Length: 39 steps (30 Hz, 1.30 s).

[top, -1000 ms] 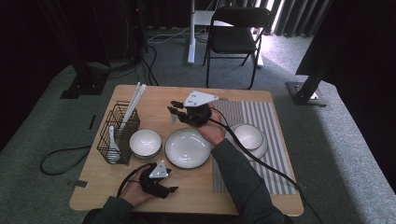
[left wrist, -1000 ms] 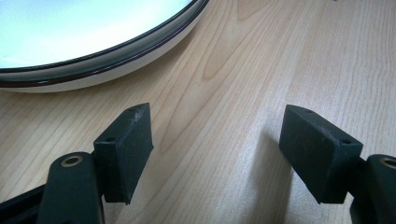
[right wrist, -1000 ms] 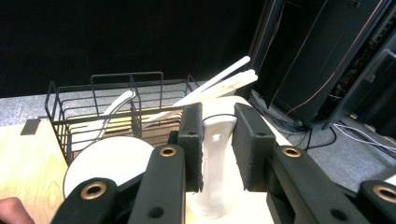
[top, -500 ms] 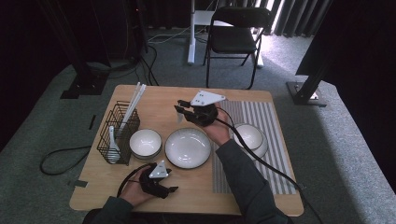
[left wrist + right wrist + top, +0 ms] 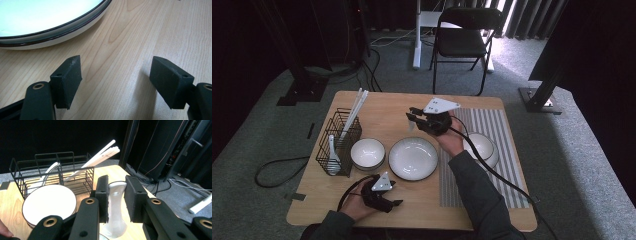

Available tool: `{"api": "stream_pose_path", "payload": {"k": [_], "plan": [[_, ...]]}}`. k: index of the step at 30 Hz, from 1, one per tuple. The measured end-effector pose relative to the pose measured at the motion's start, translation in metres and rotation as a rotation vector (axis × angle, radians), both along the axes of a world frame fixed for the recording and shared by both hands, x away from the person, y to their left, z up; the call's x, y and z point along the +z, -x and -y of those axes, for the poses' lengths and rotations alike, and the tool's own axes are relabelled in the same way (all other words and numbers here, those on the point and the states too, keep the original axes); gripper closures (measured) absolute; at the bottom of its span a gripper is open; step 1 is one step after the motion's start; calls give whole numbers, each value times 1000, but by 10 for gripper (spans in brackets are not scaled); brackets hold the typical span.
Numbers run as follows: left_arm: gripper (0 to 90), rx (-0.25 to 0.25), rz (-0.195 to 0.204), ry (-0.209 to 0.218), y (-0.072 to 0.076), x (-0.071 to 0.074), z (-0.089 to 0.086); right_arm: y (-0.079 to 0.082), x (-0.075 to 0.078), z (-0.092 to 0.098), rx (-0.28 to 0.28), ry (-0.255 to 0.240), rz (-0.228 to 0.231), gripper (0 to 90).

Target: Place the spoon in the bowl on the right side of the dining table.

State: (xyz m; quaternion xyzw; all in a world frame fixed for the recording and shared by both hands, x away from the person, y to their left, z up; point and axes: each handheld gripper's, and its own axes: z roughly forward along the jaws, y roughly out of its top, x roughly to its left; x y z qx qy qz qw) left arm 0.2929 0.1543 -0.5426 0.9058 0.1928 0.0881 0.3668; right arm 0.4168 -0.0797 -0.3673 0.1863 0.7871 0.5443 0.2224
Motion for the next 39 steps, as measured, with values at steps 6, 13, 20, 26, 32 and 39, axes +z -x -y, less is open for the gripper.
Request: {"api": "stream_pose_path", "payload": {"k": [6,13,20,26,32,39], "plan": [[262,1,0,1,0,0,0,0,-1,6,-13,1,-2,740],[261,0,1,1,0,0,0,0,-2,16,-30,-8,-13,740],[261,1,1,1,0,0,0,0,-4,24,-45,-6,-12,740],[261,0,1,1,0,0,0,-1,-5,32,-65,-11,-17,740],[261,1,1,1,0,0,0,-1,-7,40,-78,-22,-19,740],[261,1,0,2,0,0,0,-1,-9,50,-98,-28,-22,740]]}}
